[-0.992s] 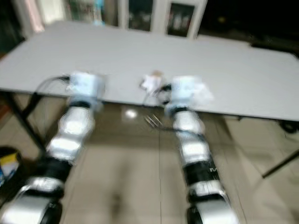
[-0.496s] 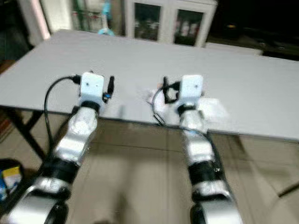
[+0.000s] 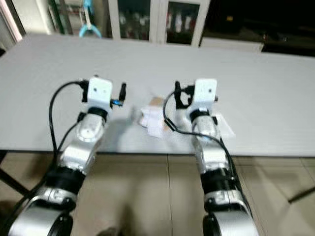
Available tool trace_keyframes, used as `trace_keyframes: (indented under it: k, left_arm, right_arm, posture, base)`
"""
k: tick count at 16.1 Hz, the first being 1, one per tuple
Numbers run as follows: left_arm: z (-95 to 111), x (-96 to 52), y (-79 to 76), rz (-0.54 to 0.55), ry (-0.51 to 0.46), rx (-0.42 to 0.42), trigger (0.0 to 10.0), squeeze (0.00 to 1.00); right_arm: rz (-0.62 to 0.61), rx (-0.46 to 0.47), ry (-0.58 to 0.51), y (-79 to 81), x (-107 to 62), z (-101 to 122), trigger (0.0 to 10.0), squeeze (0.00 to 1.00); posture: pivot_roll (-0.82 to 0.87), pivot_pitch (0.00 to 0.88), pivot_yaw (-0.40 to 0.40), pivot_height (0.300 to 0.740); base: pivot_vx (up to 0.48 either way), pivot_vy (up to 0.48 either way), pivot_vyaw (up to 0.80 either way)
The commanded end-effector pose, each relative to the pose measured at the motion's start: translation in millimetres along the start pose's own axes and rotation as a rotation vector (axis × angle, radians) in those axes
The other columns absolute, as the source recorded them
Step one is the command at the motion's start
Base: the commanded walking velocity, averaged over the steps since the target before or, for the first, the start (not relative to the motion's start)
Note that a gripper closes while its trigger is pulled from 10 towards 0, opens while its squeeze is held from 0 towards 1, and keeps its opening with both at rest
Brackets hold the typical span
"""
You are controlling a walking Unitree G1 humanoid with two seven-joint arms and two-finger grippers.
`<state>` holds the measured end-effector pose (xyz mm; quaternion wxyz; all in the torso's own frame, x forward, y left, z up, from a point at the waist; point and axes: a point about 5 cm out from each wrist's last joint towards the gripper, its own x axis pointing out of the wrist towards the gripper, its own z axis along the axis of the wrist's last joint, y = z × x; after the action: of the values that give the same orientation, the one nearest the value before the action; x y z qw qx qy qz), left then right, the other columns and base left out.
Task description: Picking trash to rubbish bin
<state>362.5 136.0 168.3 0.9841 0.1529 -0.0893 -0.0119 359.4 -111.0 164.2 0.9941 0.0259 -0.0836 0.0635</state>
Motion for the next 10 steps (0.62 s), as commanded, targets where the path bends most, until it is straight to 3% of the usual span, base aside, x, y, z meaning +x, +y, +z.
trace_keyframes:
  k: [1,10]
  left_arm:
    - [6.1,2.7,-1.8,-0.014,-0.019,0.016,10.0,0.00]
    - [4.2,1.7,-4.9,-0.030,-0.012,0.010,10.0,0.00]
  right_arm:
    - [0.009,-0.003,-0.016,0.6,2.4,5.5,10.0,0.00]
    - [0.018,-0.004,-0.009,0.6,2.7,4.5,10.0,0.00]
  posture:
    - [0.02,0.028,-0.083,0.740]
    - [0.01,0.026,-0.083,0.740]
  base:
    - [0.277,0.000,0.00]
    - [0.029,0.000,0.00]
